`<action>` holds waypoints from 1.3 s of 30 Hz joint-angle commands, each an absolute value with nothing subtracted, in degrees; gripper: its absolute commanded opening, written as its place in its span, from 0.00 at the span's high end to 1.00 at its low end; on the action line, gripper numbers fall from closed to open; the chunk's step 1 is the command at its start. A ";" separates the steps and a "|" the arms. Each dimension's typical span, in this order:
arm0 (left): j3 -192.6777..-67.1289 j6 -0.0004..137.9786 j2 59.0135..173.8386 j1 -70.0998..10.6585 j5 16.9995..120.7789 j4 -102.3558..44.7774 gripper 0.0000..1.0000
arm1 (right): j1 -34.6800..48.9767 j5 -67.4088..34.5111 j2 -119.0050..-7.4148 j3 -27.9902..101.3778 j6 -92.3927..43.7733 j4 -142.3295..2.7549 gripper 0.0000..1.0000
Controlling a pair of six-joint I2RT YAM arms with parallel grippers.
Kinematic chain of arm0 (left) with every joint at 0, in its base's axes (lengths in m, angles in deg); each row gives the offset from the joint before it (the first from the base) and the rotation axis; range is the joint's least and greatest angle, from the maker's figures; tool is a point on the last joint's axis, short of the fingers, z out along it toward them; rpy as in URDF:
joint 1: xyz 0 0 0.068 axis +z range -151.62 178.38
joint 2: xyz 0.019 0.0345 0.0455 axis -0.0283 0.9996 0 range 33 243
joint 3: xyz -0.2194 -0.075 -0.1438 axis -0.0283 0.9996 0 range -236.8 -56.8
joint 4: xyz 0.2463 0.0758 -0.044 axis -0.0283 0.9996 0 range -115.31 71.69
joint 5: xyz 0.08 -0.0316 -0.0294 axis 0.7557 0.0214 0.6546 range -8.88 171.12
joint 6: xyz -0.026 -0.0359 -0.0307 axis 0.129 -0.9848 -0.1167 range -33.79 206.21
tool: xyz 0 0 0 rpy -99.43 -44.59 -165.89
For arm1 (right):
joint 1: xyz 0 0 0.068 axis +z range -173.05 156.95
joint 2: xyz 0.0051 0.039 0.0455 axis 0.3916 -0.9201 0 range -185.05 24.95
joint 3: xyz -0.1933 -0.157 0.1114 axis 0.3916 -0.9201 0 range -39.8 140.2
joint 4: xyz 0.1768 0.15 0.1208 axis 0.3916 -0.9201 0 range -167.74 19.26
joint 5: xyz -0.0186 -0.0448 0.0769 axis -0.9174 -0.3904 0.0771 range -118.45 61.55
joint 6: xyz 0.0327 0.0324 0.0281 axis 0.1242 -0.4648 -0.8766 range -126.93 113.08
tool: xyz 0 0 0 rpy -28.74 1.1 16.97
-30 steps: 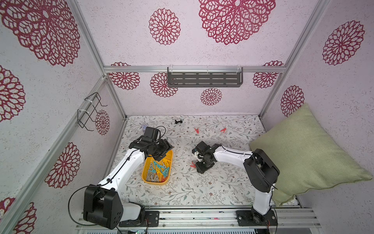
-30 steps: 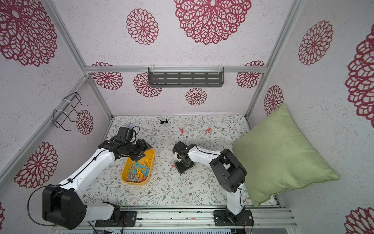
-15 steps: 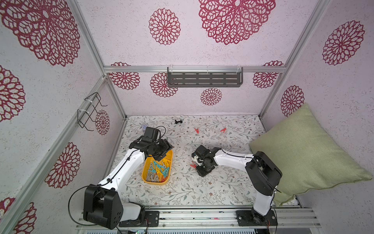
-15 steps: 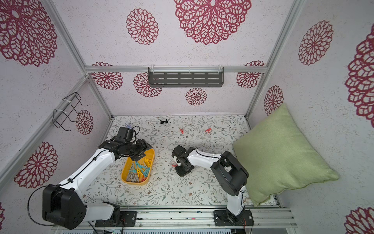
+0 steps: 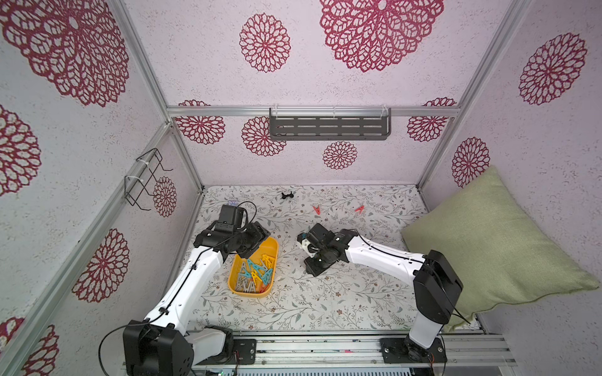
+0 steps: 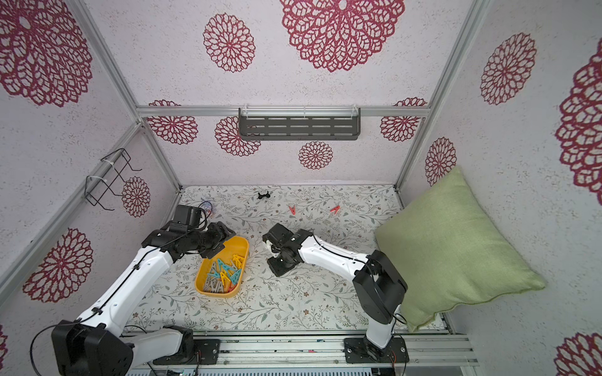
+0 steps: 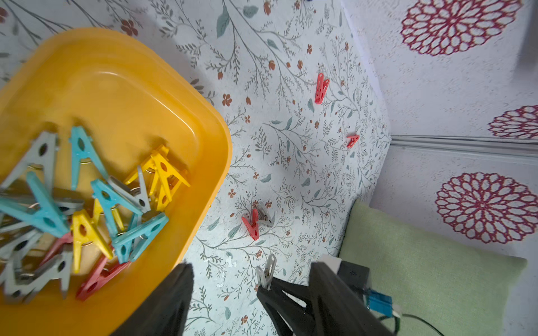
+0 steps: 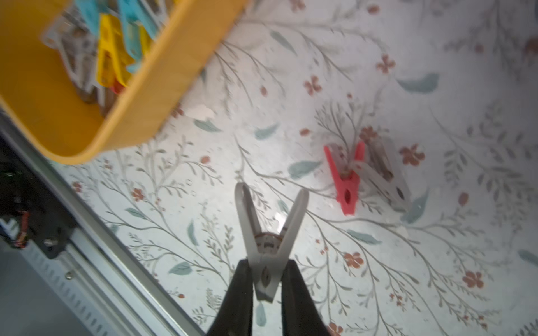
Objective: Put the clothespins into the storage box
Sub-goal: Place the clothespin in the storage box.
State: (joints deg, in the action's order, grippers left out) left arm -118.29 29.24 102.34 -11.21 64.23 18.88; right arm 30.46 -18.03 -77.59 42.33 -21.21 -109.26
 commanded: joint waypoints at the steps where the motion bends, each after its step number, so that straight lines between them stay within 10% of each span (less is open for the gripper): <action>1: -116.48 31.86 97.92 -7.46 64.83 23.98 0.29 | 32.59 -15.20 -82.45 50.58 -23.00 -110.90 0.86; 10: -111.75 32.44 88.02 -1.02 63.89 29.76 0.28 | 34.51 -7.06 -101.53 77.63 -27.17 -112.34 0.83; 18: -111.12 31.43 85.73 -0.65 63.57 30.68 0.27 | 34.50 -8.39 -116.11 106.52 -26.07 -125.81 0.54; 39: -113.47 27.70 99.31 -9.87 62.09 18.61 0.28 | 25.83 -19.11 -83.33 54.08 -22.87 -111.90 0.37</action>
